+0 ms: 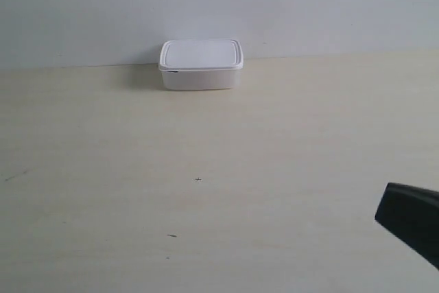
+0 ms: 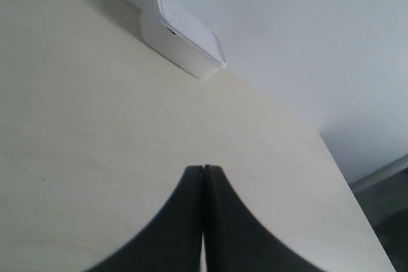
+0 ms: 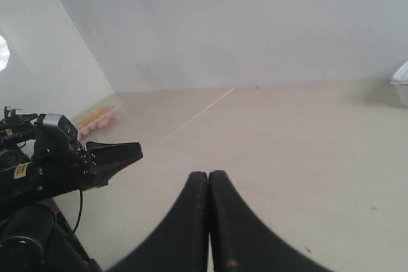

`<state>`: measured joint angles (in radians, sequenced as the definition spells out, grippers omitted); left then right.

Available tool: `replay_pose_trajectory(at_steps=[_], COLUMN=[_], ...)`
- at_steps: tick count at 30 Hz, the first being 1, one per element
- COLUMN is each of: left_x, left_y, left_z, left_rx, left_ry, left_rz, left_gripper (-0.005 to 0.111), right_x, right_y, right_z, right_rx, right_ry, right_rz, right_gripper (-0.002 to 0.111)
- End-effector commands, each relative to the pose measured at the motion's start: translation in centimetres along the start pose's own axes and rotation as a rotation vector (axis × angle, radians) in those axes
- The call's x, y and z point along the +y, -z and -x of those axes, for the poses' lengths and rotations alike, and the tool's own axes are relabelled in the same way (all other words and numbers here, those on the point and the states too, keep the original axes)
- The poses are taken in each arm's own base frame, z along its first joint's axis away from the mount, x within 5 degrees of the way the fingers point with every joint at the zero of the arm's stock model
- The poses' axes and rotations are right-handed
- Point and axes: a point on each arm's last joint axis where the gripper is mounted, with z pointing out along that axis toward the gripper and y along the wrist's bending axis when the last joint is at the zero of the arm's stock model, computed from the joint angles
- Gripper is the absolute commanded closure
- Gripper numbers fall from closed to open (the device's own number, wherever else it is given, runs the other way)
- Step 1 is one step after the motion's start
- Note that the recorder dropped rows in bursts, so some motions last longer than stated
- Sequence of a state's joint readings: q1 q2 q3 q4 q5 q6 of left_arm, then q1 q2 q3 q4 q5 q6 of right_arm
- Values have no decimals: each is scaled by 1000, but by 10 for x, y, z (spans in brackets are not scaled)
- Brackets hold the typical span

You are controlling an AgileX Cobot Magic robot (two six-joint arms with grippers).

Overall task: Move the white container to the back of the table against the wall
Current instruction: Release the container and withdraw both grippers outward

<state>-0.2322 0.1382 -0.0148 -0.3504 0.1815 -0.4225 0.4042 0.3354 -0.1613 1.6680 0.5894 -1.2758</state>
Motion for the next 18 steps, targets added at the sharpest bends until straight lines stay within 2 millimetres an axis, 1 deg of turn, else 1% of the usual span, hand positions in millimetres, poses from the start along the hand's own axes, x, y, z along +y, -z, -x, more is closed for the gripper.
replay_pose_trajectory(at_steps=[1, 5, 7, 9, 10, 13, 14, 16, 17, 18], left_x=[2, 3, 6, 9, 9, 10, 9, 10, 11, 12], left_y=[-1, -1, -1, 2, 2, 2, 2, 1, 0, 0], left_z=[1, -1, -9, -22, -23, -23, -23, -17, -13, -12], left_rx=[-37, -21, 71, 217, 228, 229, 223, 164, 129, 117], left_ry=[-54, -68, -39, 63, 65, 41, 33, -75, -176, -218], left_rz=[-7, 0, 36, 75, 79, 82, 80, 80, 87, 89], left_gripper=[107, 107, 107, 107, 107, 107, 107, 107, 107, 107], right_x=[-17, -34, -38, -39, -40, -42, -42, -47, -51, -53], right_y=[2, 5, 6, 6, 6, 7, 7, 9, 10, 11], right_z=[-26, -44, -44, -44, -44, -44, -43, -42, -41, -40], right_rx=[44, 66, 55, 52, 53, 73, 73, 64, 53, 48], right_ry=[-60, -92, -90, -85, -77, 64, 72, 80, 84, 85], right_rz=[-88, -215, -262, -278, -281, -300, -308, -357, -411, -437], right_gripper=[108, 108, 108, 108, 108, 108, 108, 108, 108, 108])
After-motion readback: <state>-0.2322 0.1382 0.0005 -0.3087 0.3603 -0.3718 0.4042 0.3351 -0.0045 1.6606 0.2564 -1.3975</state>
